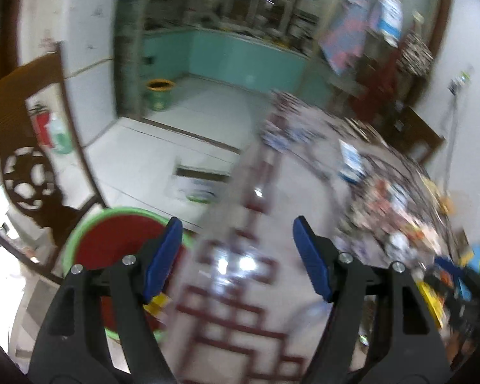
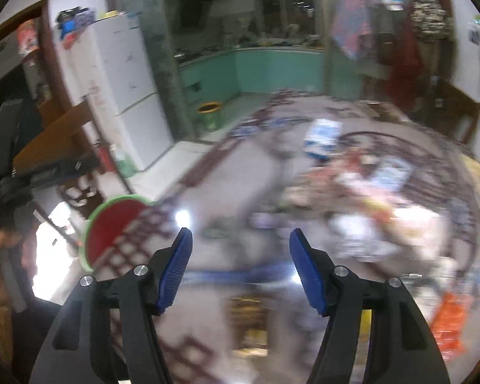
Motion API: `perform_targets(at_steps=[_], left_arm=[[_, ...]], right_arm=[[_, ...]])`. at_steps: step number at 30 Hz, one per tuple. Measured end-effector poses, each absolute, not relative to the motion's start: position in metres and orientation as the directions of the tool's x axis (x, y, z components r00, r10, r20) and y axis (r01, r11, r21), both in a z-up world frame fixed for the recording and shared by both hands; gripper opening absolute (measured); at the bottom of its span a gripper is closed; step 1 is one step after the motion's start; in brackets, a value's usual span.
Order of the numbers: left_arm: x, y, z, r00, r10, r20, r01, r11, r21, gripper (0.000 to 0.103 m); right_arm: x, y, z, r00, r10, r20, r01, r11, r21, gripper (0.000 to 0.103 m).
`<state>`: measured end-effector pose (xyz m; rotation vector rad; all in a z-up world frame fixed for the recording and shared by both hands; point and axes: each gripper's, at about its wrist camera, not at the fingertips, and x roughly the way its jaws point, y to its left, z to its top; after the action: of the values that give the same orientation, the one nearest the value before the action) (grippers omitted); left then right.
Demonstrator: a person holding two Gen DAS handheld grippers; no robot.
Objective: Collect trash
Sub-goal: 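Grasp the pink drink carton with the right tool while the left tool grasps the gold cigarette box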
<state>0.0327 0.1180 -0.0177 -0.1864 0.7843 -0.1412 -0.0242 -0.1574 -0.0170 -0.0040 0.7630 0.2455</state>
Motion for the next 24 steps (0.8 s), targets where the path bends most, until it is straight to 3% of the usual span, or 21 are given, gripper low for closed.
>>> perform_targets(at_steps=[6, 11, 14, 24], left_arm=[[0.019, 0.016, -0.048, 0.550, -0.355, -0.756, 0.280, 0.931, -0.233, 0.069], [0.000, -0.052, -0.086, 0.394, -0.393, -0.831, 0.420, 0.881, -0.218, 0.069], [-0.002, -0.066, -0.105, 0.338, -0.391, -0.856, 0.425, 0.875, -0.232, 0.070], [0.005, -0.084, -0.128, 0.297, -0.330, -0.896, 0.408, 0.892, -0.194, 0.072]], right_arm=[[-0.018, -0.235, -0.016, 0.699, 0.088, -0.710, -0.125, 0.992, 0.000, 0.062], [-0.005, -0.271, -0.029, 0.710, 0.042, -0.703, -0.078, 0.997, -0.020, 0.062], [0.012, -0.280, -0.036, 0.692, 0.055, -0.720, -0.081, 0.997, -0.001, 0.062], [0.070, -0.279, -0.066, 0.610, -0.013, -0.792, -0.157, 0.978, -0.138, 0.061]])
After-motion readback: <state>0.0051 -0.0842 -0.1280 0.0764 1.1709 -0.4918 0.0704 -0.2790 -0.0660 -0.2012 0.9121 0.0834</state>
